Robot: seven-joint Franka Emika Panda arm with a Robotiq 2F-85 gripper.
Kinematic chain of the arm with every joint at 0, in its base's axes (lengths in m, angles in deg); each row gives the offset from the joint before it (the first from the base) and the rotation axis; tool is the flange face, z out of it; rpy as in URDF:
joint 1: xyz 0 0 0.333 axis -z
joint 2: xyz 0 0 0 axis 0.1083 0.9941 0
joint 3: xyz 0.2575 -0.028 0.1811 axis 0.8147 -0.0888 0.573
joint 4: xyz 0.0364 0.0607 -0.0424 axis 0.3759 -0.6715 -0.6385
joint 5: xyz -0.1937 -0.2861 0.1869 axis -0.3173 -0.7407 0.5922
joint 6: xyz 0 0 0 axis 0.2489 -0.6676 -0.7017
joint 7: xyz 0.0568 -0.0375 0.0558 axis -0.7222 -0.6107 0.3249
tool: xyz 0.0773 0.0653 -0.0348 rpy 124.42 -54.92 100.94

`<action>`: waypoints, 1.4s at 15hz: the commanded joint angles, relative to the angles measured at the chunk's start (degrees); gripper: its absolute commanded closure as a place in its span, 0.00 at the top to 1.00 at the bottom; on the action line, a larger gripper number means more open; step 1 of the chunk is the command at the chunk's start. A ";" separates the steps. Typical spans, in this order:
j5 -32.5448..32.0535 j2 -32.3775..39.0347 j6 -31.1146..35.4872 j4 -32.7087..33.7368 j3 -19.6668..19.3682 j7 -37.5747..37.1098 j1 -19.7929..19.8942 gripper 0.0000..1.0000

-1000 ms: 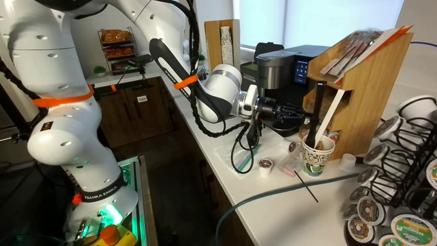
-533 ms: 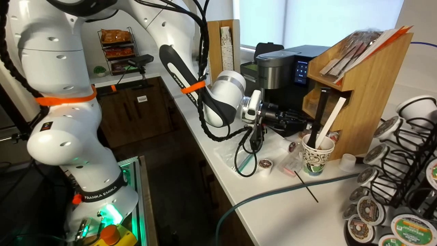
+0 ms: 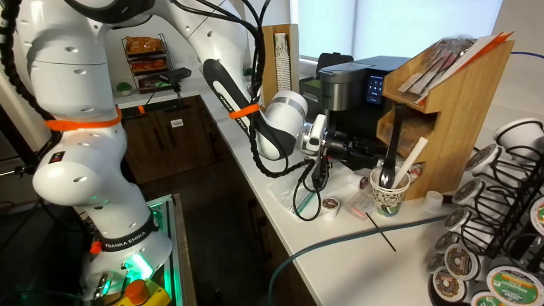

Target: Put the tongs in the cup

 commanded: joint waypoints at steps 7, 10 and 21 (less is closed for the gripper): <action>-1.03 -6.00 -0.61 -3.28 1.35 -1.24 0.31 1.00; -1.08 -9.62 2.03 -5.28 1.27 0.16 0.15 1.00; -10.65 -21.81 27.30 -10.00 1.95 7.28 -3.83 1.00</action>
